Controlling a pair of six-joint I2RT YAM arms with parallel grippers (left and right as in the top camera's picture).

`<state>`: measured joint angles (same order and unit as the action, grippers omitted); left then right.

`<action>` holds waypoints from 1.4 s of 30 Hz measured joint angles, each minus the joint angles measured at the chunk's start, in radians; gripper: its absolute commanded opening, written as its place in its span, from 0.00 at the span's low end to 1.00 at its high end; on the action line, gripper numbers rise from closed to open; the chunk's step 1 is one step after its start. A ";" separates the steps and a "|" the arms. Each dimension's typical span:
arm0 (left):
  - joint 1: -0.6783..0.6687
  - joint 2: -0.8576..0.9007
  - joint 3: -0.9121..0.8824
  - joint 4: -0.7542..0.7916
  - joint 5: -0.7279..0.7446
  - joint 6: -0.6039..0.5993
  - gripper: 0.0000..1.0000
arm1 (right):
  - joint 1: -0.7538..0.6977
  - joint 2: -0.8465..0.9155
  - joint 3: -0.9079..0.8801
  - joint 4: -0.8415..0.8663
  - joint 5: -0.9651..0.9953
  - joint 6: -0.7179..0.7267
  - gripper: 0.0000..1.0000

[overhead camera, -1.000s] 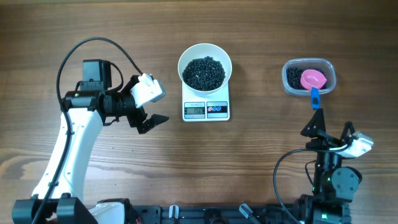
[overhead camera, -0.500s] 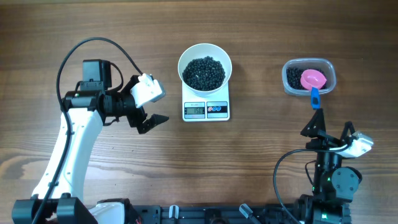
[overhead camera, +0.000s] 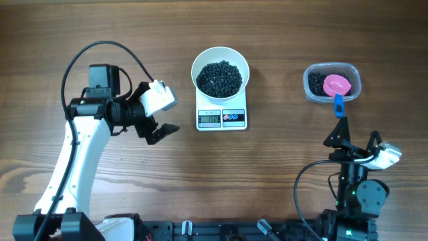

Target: Scoop item into bowl and weigh 150g on scale

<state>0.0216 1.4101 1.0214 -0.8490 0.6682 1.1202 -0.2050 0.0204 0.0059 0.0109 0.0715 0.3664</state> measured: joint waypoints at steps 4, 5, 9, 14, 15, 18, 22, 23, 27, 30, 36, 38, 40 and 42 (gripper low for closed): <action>0.000 -0.001 0.000 -0.017 -0.003 0.000 1.00 | 0.000 0.000 0.000 0.000 0.000 0.000 1.00; 0.000 -0.010 0.000 -0.024 -0.010 0.000 1.00 | 0.000 0.000 0.000 0.000 0.000 0.000 1.00; 0.000 -0.118 0.000 -0.057 -0.017 0.000 1.00 | 0.000 0.000 0.000 0.000 0.000 0.000 1.00; 0.034 -0.401 -0.023 -0.031 -0.016 -0.074 1.00 | 0.000 0.000 0.000 0.000 0.000 0.000 1.00; 0.064 -0.478 -0.047 0.005 -0.017 -0.129 1.00 | 0.000 0.000 0.000 0.000 0.000 0.000 1.00; 0.139 -0.641 -0.119 0.096 -0.016 -0.264 1.00 | 0.002 0.000 0.000 0.000 0.000 0.000 1.00; 0.241 -0.840 -0.239 0.247 -0.040 -0.477 1.00 | 0.002 0.000 0.000 0.000 0.000 0.000 1.00; 0.270 -0.924 -0.293 0.298 -0.075 -0.599 1.00 | 0.002 0.000 0.000 0.000 0.000 0.000 1.00; 0.296 -1.118 -0.456 0.445 -0.198 -0.848 1.00 | 0.002 0.000 0.000 0.000 0.000 0.000 1.00; 0.298 -1.229 -0.592 0.544 -0.256 -0.920 1.00 | 0.002 0.000 0.000 0.000 0.000 0.000 1.00; 0.299 -1.356 -0.819 0.739 -0.336 -0.965 1.00 | 0.002 0.000 0.000 0.000 0.000 0.000 1.00; 0.299 -1.389 -0.875 0.792 -0.361 -0.969 1.00 | 0.002 0.000 0.000 0.000 0.000 0.000 1.00; 0.299 -1.394 -0.919 0.846 -0.391 -0.971 1.00 | 0.002 0.000 0.000 0.000 0.000 0.000 1.00; 0.299 -1.395 -0.953 0.894 -0.411 -0.973 1.00 | 0.002 0.000 0.000 0.000 0.000 0.000 1.00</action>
<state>0.3210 0.0147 0.0685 0.0448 0.2569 0.1471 -0.2035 0.0204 0.0063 0.0109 0.0715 0.3664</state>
